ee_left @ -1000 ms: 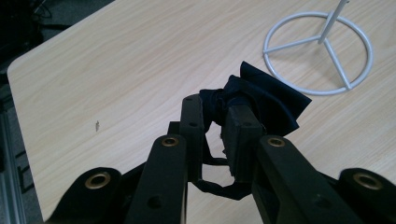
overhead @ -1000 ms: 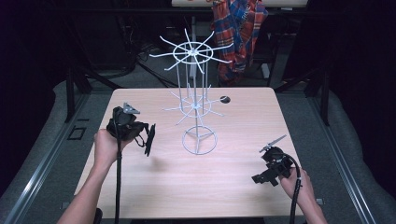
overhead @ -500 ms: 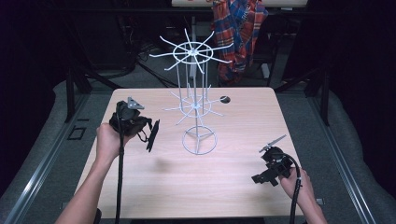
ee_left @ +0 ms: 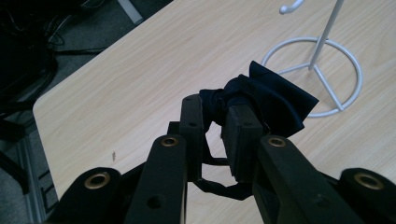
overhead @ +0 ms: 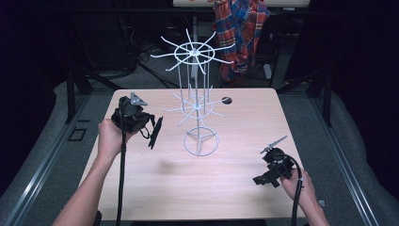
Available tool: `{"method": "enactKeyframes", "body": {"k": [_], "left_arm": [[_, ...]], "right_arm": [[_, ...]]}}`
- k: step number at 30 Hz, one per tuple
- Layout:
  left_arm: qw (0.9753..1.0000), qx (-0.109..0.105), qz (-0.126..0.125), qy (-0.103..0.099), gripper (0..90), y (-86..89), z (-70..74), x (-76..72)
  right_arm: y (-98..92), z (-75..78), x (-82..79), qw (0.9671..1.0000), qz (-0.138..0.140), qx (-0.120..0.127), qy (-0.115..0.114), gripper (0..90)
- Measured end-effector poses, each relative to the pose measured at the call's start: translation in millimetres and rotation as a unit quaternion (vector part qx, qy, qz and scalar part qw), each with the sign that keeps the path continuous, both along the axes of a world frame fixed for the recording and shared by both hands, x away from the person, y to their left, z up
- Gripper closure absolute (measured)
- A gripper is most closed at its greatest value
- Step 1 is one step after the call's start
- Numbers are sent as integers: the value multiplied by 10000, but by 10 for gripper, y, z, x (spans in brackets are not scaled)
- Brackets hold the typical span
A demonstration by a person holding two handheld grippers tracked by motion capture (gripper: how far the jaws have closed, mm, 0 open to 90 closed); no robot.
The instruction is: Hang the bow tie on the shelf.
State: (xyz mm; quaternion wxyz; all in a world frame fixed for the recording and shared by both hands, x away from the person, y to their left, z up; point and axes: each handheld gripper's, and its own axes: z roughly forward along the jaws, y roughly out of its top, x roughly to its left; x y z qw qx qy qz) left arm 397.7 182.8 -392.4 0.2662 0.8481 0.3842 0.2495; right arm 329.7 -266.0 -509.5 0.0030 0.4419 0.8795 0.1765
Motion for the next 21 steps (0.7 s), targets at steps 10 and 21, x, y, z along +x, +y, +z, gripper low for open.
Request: {"method": "enactKeyframes", "body": {"k": [10,21], "left_arm": [[9998,4,-143,-118,787,-62,130,-6],[9993,4,-315,-182,786,-132,226,4]], "right_arm": [[-4,-2,0,10000,-19,9,-12,151],[-2,3,-3,10000,-12,6,-8,151]]}}
